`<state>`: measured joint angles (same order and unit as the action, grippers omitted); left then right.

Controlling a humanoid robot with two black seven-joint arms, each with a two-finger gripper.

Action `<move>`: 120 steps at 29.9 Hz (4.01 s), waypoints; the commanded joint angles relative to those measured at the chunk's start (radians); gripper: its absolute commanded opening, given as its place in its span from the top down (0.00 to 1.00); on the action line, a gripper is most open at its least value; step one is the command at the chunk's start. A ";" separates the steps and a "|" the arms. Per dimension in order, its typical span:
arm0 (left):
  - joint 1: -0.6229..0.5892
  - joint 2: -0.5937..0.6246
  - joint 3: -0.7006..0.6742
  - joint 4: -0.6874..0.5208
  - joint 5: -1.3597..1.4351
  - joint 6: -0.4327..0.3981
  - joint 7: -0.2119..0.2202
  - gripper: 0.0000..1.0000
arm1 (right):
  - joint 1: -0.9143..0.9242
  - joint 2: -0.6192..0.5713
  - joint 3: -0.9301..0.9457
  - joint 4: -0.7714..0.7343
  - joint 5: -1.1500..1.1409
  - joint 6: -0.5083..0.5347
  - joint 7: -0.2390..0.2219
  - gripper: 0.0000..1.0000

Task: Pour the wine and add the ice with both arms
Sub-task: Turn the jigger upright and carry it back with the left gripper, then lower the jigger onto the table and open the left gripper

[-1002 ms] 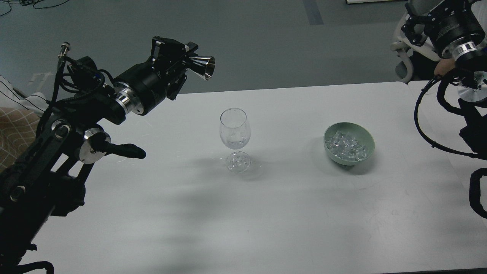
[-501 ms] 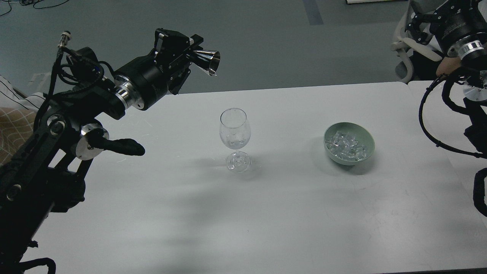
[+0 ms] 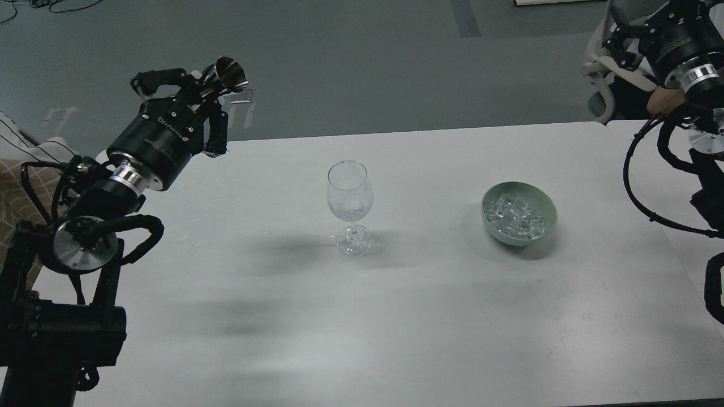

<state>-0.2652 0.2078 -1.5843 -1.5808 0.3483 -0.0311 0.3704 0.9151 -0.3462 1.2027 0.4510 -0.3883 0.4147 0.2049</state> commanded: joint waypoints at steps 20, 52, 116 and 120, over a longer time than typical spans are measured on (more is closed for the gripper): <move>-0.161 0.016 -0.034 0.802 -0.216 -0.121 -0.168 0.94 | -0.044 -0.005 -0.005 0.032 -0.001 -0.011 -0.001 0.00; -0.241 -0.027 0.006 0.972 -0.400 -0.168 -0.294 0.83 | -0.051 -0.008 -0.009 0.038 -0.006 -0.011 -0.004 0.00; -0.276 -0.048 0.001 1.030 -0.460 -0.168 -0.291 0.17 | -0.048 -0.005 -0.035 0.044 -0.006 -0.028 -0.004 0.00; -0.281 -0.039 -0.006 1.010 -0.462 -0.150 -0.283 0.17 | -0.051 -0.005 -0.035 0.052 -0.006 -0.028 -0.004 0.00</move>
<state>-0.5432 0.1606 -1.5867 -0.5585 -0.1129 -0.1906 0.0821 0.8648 -0.3513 1.1680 0.5000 -0.3943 0.3866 0.2009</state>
